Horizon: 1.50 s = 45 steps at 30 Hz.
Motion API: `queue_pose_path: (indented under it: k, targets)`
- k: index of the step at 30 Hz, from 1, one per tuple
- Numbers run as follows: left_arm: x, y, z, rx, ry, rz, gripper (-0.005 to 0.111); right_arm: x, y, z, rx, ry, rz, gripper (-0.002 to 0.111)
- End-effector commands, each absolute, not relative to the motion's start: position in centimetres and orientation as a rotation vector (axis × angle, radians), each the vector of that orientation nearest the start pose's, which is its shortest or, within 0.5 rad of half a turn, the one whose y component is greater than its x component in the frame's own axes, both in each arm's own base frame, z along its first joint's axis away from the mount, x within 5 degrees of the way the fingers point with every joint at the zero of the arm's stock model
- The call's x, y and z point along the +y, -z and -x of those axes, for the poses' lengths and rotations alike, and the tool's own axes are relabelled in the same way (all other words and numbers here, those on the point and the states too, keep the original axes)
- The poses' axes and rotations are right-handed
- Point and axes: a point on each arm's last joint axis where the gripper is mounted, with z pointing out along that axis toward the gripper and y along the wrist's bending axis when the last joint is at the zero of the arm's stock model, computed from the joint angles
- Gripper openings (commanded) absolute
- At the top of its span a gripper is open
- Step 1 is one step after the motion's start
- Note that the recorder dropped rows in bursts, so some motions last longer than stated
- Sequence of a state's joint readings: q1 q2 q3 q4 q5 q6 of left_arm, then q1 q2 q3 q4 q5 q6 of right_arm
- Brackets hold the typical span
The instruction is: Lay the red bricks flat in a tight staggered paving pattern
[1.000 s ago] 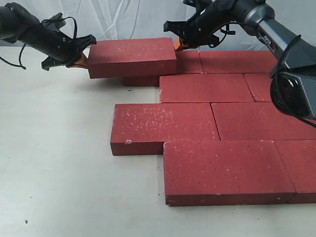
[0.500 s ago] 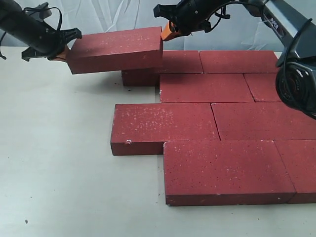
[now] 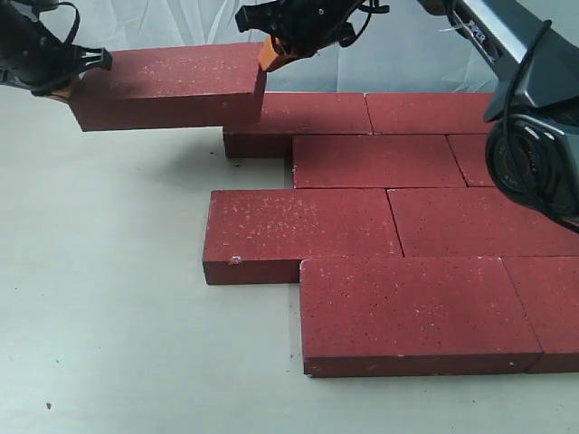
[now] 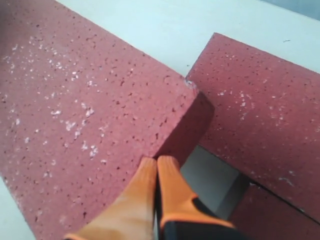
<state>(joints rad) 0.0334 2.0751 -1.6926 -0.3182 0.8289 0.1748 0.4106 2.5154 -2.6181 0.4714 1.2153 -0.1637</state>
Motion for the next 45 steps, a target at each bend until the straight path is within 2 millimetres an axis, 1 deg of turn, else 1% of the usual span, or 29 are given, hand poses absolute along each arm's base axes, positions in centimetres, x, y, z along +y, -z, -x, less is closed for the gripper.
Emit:
queue_pose_path:
  k: [1,2,4,9,11,15,21,26,30,33,36,39,41,45]
  targets:
    - [-2.0,-22.9,-44.7,2.610,0.436,0.088,0.000,29.8,-26.5,-44.8,2.467,-0.867,0.761,-0.001]
    - [-1.9,-22.8,-44.6,2.610,0.441,0.075,0.000,30.2,-26.4,-44.6,2.469,-0.848,0.775,-0.001]
    - [-1.0,-22.2,-44.3,2.617,0.462,0.080,0.000,30.8,-26.4,-44.2,2.469,-0.844,0.794,-0.001]
    - [1.5,-20.5,-43.5,2.605,0.527,0.173,0.000,31.7,-26.1,-43.6,2.473,-0.787,0.830,-0.001]
    - [2.3,-19.8,-43.3,2.600,0.519,0.179,0.000,32.0,-25.4,-43.5,2.484,-0.791,0.837,-0.001]
    - [3.5,-18.8,-42.9,2.585,0.474,0.240,0.000,33.1,-23.1,-43.6,2.531,-0.807,0.811,-0.001]
    - [3.9,-17.1,-42.4,2.579,0.411,0.280,0.000,34.7,-19.1,-44.1,2.563,-0.831,0.721,-0.001]
    - [4.1,-16.1,-41.9,2.575,0.366,0.301,0.000,35.5,-16.9,-44.4,2.554,-0.825,0.695,-0.001]
    - [4.4,-15.3,-41.5,2.577,0.315,0.296,0.000,35.5,-16.1,-44.7,2.562,-0.809,0.661,-0.001]
    - [4.5,-14.6,-41.4,2.578,0.302,0.313,0.000,35.3,-16.2,-45.1,2.540,-0.783,0.644,-0.001]
    - [4.4,-13.0,-41.3,2.618,0.313,0.328,0.000,35.1,-16.1,-45.4,2.554,-0.756,0.586,-0.001]
    - [4.4,-11.8,-41.4,2.642,0.333,0.360,0.000,35.0,-15.9,-45.3,2.569,-0.746,0.587,-0.001]
    - [4.4,-11.4,-41.4,2.652,0.334,0.363,0.000,35.0,-15.8,-45.3,2.576,-0.740,0.586,-0.001]
    - [4.5,-11.2,-41.4,2.655,0.301,0.329,0.000,34.7,-15.5,-45.3,2.605,-0.705,0.579,-0.001]
